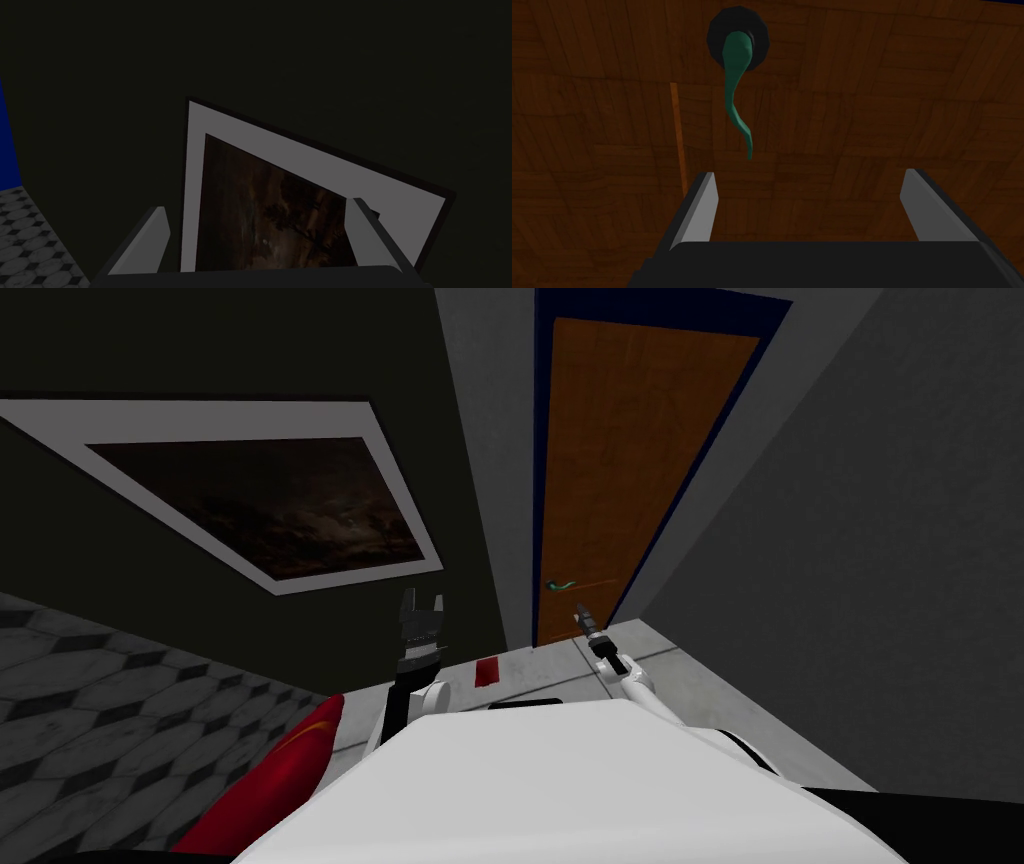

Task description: Pull the door open

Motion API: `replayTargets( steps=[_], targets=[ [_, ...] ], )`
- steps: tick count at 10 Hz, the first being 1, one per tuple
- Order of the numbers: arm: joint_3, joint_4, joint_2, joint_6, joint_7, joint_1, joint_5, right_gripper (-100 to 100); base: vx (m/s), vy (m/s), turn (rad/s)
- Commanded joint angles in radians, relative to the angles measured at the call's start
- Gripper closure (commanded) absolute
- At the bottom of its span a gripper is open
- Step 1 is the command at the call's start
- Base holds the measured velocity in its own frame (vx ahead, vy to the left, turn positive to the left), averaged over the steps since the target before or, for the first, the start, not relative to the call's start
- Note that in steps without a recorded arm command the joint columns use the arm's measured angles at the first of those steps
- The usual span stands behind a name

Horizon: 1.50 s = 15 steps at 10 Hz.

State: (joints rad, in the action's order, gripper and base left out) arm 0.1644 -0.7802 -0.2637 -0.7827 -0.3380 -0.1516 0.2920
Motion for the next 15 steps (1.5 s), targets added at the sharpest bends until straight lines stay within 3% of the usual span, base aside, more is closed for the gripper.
replayTargets(
  steps=[1,11,12,13,15],
  targets=[
    [0.006,0.042,-0.004,-0.008,-0.003,-0.018,0.004,-100,0.074,-0.044,0.086],
    [0.033,0.245,-0.032,-0.032,-0.033,-0.105,0.028,-100,0.061,-0.057,0.086],
    [0.032,0.231,-0.029,-0.030,-0.030,-0.100,0.026,-100,0.026,-0.027,0.016],
    [0.057,0.241,-0.034,-0.026,-0.017,-0.099,0.013,-100,0.045,-0.021,0.237],
    [0.068,0.245,-0.036,-0.025,-0.011,-0.099,0.006,-100,0.055,-0.031,0.197]
  ],
)
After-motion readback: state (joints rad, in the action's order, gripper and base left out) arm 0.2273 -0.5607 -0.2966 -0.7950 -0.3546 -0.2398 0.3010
